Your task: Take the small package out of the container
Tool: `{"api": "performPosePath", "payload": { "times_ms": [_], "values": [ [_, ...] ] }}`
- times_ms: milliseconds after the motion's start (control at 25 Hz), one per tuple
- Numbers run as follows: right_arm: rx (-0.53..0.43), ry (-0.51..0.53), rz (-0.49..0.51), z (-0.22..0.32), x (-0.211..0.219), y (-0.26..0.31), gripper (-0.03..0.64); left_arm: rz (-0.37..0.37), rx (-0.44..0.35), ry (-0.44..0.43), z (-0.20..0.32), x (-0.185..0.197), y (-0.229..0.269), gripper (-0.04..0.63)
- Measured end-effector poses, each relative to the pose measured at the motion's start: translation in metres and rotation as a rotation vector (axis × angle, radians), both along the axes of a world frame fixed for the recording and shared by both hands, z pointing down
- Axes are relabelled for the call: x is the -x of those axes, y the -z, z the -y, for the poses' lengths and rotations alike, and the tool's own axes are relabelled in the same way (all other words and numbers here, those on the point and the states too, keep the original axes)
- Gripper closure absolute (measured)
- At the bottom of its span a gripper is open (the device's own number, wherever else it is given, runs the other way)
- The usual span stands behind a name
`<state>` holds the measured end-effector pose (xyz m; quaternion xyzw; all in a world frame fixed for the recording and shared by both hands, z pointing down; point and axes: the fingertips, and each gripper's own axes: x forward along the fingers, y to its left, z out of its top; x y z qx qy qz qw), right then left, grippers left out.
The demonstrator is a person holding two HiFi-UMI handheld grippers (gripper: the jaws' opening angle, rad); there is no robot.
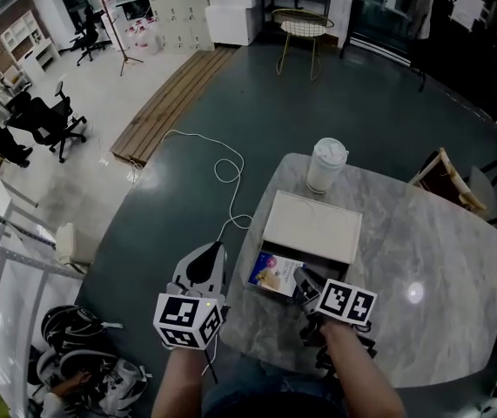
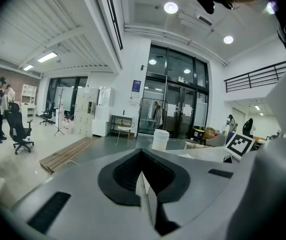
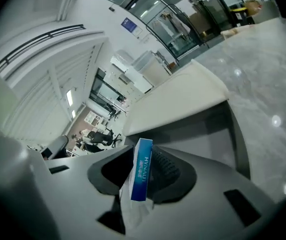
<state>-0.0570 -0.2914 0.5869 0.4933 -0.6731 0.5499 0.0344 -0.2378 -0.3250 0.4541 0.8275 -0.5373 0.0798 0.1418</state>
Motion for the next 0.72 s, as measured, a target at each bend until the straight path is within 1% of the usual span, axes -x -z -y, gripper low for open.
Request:
{"api": "performPosePath", "payload": {
  "times_ms": [40, 160, 280, 360, 400, 440, 480, 600, 720],
  "values": [
    [0.016, 0.001, 0.009, 0.0, -0.001, -0.002, 0.481, 0.001, -0.001, 0.001, -0.001, 0.001, 0.0, 0.584],
    [0.061, -0.001, 0.047, -0.001, -0.002, -0.005, 0.463, -0.001, -0.007, 0.004, -0.002, 0.003, 0.004, 0.583],
    [0.116, -0.014, 0.13, -0.001, -0.002, -0.005, 0.466, -0.004, -0.011, 0.004, -0.001, 0.005, 0.006, 0.584],
    [0.166, 0.031, 0.209, -0.005, 0.008, -0.006, 0.481, -0.006, -0.013, 0.004, -0.001, 0.005, 0.005, 0.584],
    [0.188, 0.063, 0.245, -0.009, 0.016, -0.007, 0.477, -0.007, -0.015, 0.004, 0.0, 0.005, 0.005, 0.584],
    [0.196, 0.093, 0.261, -0.011, 0.024, -0.007, 0.489, -0.007, -0.016, 0.003, 0.0, 0.005, 0.005, 0.584],
    [0.191, 0.119, 0.25, -0.012, 0.029, -0.006, 0.508, -0.007, -0.017, 0.003, 0.001, 0.005, 0.006, 0.584],
    [0.162, 0.169, 0.165, -0.012, 0.031, -0.007, 0.509, -0.007, -0.019, 0.004, 0.002, 0.006, 0.007, 0.584],
    [0.183, 0.171, 0.171, -0.012, 0.028, -0.009, 0.518, -0.007, -0.016, 0.008, 0.004, 0.007, 0.005, 0.583]
  ]
}}
